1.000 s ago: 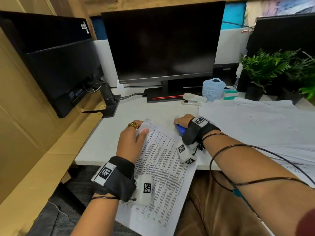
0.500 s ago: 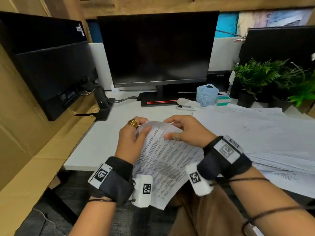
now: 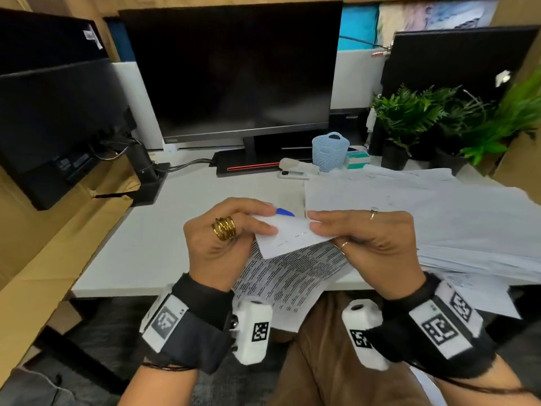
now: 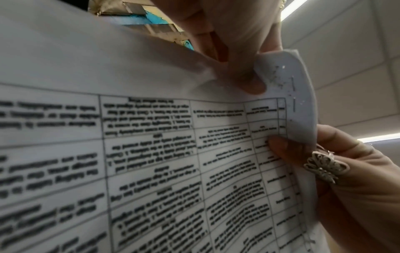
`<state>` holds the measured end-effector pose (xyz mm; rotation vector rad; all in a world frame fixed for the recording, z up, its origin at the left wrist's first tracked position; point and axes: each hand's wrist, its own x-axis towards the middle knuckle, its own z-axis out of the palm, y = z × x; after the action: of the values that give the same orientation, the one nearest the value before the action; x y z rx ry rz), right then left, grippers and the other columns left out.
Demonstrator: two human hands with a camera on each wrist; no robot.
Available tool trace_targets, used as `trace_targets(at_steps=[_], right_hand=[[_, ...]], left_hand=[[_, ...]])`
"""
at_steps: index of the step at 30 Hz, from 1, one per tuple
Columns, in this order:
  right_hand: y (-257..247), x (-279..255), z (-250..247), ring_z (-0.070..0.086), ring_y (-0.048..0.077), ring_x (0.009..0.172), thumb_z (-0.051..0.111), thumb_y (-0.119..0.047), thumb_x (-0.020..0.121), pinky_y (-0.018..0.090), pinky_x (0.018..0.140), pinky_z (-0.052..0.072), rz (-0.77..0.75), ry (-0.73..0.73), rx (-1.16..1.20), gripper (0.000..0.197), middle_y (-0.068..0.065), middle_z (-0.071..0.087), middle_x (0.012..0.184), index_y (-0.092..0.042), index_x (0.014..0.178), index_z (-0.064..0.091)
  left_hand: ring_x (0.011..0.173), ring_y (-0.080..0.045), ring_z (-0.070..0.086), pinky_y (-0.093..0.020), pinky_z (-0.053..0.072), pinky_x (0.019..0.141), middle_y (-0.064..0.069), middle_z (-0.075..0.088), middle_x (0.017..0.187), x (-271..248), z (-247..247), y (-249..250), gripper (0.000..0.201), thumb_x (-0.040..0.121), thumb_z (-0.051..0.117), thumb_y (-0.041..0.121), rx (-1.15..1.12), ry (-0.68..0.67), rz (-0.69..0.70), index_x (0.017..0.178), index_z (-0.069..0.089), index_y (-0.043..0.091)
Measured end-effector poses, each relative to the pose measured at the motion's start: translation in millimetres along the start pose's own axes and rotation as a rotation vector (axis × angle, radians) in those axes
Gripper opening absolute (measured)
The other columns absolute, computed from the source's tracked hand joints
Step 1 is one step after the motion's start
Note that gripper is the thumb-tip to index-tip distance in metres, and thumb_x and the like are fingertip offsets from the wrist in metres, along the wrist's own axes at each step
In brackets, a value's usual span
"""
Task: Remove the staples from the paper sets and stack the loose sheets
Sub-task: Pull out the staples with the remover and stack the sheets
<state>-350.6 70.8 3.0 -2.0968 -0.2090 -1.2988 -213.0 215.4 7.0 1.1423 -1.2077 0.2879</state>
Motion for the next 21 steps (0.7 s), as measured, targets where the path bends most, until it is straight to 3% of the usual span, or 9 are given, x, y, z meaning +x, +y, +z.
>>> trace_targets(at_steps=[2,4,5,7,10,13,15,19,21], right_hand=[[-1.4,-2.1,-11.1,0.068,0.008,0.095,0.06,-0.006,0.079,0.021,0.084,0.054,0.026,-0.046,-0.032,0.022,0.002,0.07,0.099,-0.008,0.099,0.07],[-2.6,-5.1,-30.0,0.067,0.004,0.094,0.061,-0.024,0.082,0.024,0.079,0.055,0.093,-0.202,-0.226,0.037,-0.008,0.071,0.102,-0.024,0.119,0.063],[-1.1,-8.2,-42.6,0.066,0.003,0.09,0.06,-0.033,0.082,0.024,0.073,0.054,0.127,-0.307,-0.383,0.045,-0.012,0.072,0.1,-0.034,0.126,0.054],[4.7,-16.7,-70.5,0.062,0.005,0.071,0.058,-0.031,0.082,0.024,0.059,0.048,0.172,-0.442,-0.582,0.048,-0.01,0.072,0.085,-0.042,0.127,0.047],[9.8,-38.2,-114.1,0.055,0.001,0.058,0.063,-0.013,0.081,0.017,0.056,0.045,0.299,-0.416,-0.495,0.041,-0.012,0.067,0.067,-0.032,0.117,0.065],[12.7,-62.2,-154.5,0.063,-0.012,0.084,0.065,0.011,0.078,0.005,0.074,0.047,0.519,-0.313,-0.412,0.041,-0.02,0.068,0.093,-0.016,0.108,0.07],[21.5,-83.5,-183.7,0.061,-0.005,0.097,0.059,0.026,0.071,0.002,0.081,0.045,0.685,-0.263,-0.469,0.054,-0.011,0.068,0.099,-0.015,0.104,0.069],[43.4,-130.2,-220.9,0.057,-0.007,0.093,0.065,0.021,0.072,-0.001,0.073,0.045,0.863,-0.321,-0.551,0.045,-0.002,0.07,0.097,-0.016,0.096,0.074],[58.6,-154.2,-225.3,0.062,-0.001,0.088,0.065,0.02,0.07,-0.001,0.073,0.043,0.893,-0.355,-0.608,0.043,0.003,0.073,0.096,-0.015,0.094,0.076]], left_hand=[[0.08,0.0,0.065,-0.013,0.048,0.074,0.021,0.068,0.083,0.2,7.9,-0.1,0.017,0.068,0.071,-0.001,-0.003,-0.018,0.011,0.063,0.067,0.015],[0.077,0.0,0.063,-0.014,0.048,0.072,0.011,0.067,0.076,-0.3,23.2,-3.6,0.028,0.068,0.071,-0.01,0.025,0.001,0.03,0.063,0.066,0.017],[0.076,-0.003,0.063,-0.016,0.047,0.07,0.005,0.065,0.074,-0.9,33.6,-5.2,0.033,0.069,0.07,-0.015,0.015,0.012,0.018,0.062,0.065,0.017],[0.076,-0.007,0.063,-0.017,0.047,0.07,0.003,0.064,0.074,-2.5,59.2,-5.7,0.033,0.074,0.063,-0.016,-0.04,-0.015,-0.026,0.068,0.066,0.016],[0.079,0.001,0.061,-0.014,0.047,0.075,0.015,0.062,0.079,-4.4,105.7,-2.2,0.026,0.079,0.062,0.001,-0.04,-0.135,-0.108,0.079,0.064,0.027],[0.089,0.001,0.057,-0.018,0.049,0.08,0.012,0.06,0.09,1.2,143.3,-8.3,0.02,0.084,0.066,0.016,-0.008,-0.352,-0.124,0.098,0.06,0.028],[0.1,-0.005,0.053,-0.023,0.046,0.086,0.005,0.058,0.103,3.6,164.5,-20.8,0.028,0.087,0.058,0.038,0.112,-0.514,-0.118,0.111,0.058,0.023],[0.124,-0.019,0.035,-0.029,0.032,0.101,-0.001,0.045,0.132,-7.8,203.1,-48.7,0.04,0.092,0.05,0.045,0.413,-0.812,-0.157,0.126,0.056,0.026],[0.131,-0.021,0.028,-0.03,0.022,0.107,-0.001,0.036,0.145,-18.2,220.0,-58.1,0.046,0.092,0.045,0.049,0.573,-0.968,-0.158,0.134,0.048,0.032]])
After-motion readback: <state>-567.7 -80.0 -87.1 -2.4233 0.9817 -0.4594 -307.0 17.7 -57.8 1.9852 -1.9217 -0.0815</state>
